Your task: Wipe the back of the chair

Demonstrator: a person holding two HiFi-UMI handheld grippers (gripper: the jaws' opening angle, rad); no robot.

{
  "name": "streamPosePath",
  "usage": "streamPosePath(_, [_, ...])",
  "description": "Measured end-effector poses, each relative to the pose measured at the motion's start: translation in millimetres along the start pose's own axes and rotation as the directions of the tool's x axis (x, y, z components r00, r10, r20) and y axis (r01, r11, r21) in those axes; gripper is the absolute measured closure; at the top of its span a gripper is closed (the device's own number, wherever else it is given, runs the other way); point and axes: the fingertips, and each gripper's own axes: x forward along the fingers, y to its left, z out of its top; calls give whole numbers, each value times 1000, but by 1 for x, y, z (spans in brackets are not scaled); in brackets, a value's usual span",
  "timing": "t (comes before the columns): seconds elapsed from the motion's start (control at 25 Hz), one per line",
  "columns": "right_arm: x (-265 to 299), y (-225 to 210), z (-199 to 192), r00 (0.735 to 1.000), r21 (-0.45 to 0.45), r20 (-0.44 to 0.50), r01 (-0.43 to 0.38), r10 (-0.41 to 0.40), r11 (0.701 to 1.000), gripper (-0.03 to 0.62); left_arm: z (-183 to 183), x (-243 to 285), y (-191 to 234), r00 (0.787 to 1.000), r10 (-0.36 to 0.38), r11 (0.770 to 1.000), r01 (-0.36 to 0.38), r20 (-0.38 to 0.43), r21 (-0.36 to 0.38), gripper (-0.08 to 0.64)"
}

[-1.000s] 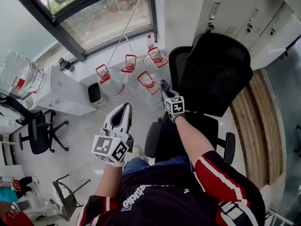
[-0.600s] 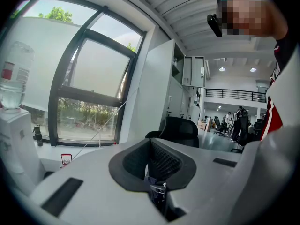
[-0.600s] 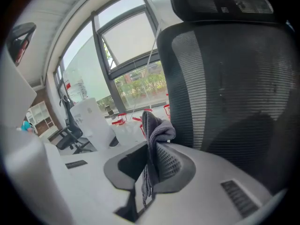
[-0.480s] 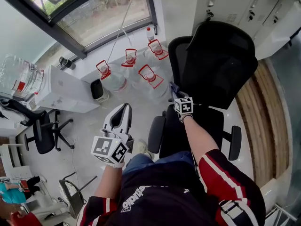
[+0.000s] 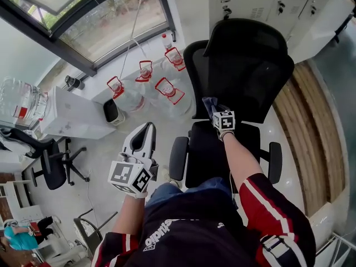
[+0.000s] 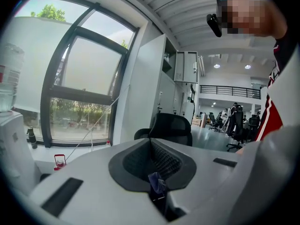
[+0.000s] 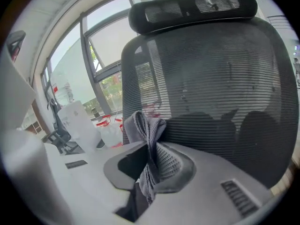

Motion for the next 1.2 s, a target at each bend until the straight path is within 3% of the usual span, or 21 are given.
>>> streamPosePath(0.84, [-127, -226, -33, 975, 122, 18, 219, -223, 968, 535, -14, 95, -157, 983, -179, 983, 180, -32, 19, 535])
streamPosePath(1.2, [-177, -293, -47, 954, 152, 20, 292, -299, 944, 535, -18, 111, -204, 975, -217, 976, 218, -34, 26, 535])
